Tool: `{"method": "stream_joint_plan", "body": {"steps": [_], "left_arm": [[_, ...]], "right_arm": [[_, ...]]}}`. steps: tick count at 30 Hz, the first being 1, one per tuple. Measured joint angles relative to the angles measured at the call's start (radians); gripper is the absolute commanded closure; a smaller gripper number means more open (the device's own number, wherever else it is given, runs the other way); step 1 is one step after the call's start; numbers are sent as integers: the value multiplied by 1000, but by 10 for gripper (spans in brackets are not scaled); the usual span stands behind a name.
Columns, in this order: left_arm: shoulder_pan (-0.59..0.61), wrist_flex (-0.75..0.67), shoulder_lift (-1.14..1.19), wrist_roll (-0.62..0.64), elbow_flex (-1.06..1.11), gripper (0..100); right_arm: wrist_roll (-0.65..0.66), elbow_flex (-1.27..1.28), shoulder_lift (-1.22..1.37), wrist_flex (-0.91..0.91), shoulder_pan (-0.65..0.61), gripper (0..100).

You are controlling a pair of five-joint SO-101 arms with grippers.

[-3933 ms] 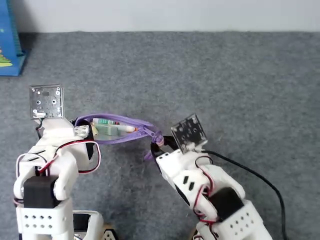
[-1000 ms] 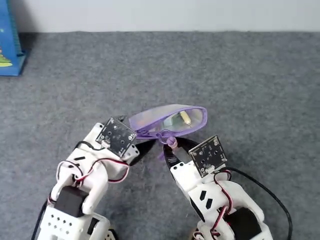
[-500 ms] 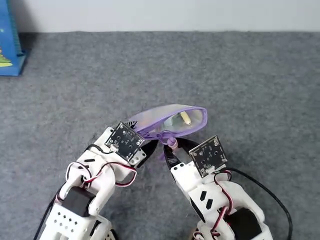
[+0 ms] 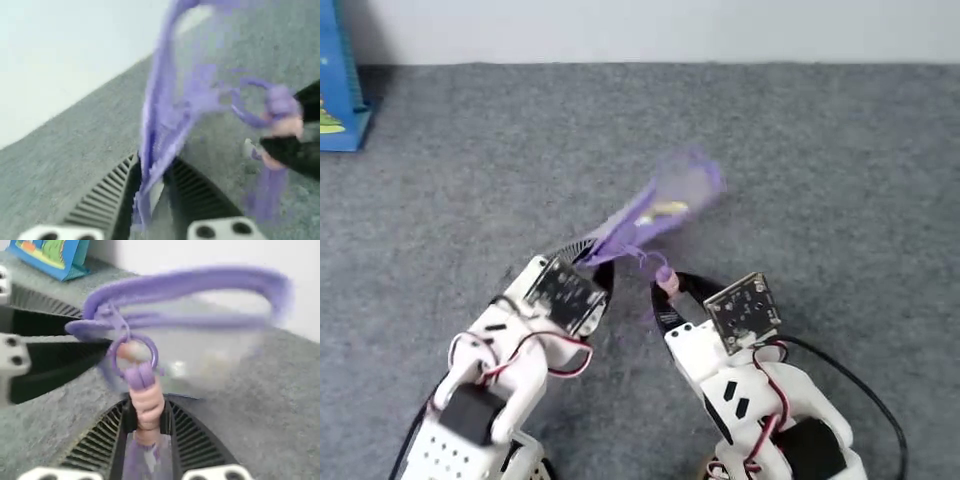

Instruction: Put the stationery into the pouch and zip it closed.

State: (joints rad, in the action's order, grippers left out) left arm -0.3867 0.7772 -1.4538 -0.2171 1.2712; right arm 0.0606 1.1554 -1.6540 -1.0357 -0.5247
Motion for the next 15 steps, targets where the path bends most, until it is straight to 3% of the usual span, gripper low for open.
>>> {"method": "stream_joint_plan", "body": {"steps": [7, 15], "left_arm": [[0, 221, -313, 0, 23, 990], [0, 302, -351, 0, 18, 991]], "right_arm": [[3, -3, -2, 77, 38, 991], [5, -3, 9, 192, 48, 991]]}}
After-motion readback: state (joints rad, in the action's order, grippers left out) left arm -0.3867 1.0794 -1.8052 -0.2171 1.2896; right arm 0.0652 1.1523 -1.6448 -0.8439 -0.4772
